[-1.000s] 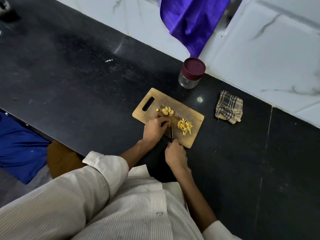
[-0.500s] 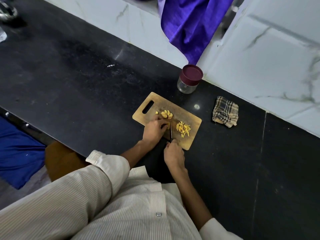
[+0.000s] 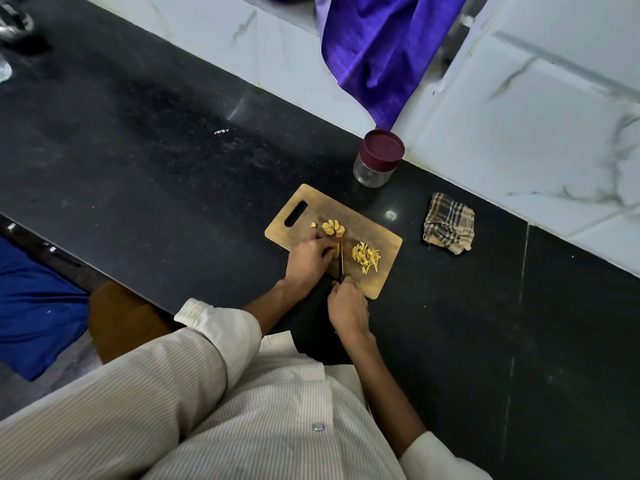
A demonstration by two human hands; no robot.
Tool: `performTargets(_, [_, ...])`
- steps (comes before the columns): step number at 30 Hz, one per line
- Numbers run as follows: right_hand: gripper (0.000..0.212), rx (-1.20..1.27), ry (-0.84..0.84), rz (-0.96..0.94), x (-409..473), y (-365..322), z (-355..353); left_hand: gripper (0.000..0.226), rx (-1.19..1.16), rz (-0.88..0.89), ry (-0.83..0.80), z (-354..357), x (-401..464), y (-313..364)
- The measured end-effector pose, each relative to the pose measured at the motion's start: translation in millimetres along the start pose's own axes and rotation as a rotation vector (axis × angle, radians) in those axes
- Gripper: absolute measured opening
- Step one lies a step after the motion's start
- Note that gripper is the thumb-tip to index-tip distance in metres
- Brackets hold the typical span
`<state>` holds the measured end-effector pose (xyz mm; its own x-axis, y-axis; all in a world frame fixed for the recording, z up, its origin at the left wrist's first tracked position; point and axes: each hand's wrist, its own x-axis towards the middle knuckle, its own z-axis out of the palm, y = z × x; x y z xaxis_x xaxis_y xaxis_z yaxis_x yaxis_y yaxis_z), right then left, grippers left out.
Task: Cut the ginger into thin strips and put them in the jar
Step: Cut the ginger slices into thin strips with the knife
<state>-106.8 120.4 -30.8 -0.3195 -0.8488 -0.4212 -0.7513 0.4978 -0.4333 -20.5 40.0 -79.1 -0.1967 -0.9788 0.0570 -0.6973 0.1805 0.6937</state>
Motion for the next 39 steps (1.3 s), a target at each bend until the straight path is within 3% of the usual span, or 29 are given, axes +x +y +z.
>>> performTargets(12, [0.032, -0.128, -0.02, -0.025, -3, 10, 3, 0.021, 0.0, -0.008, -0.003, 2, 0, -1])
performTargets(39, [0.026, 0.148, -0.012, 0.108, 10, -3, 14, 0.019, 0.077, 0.001, -0.01, -3, -3, 5])
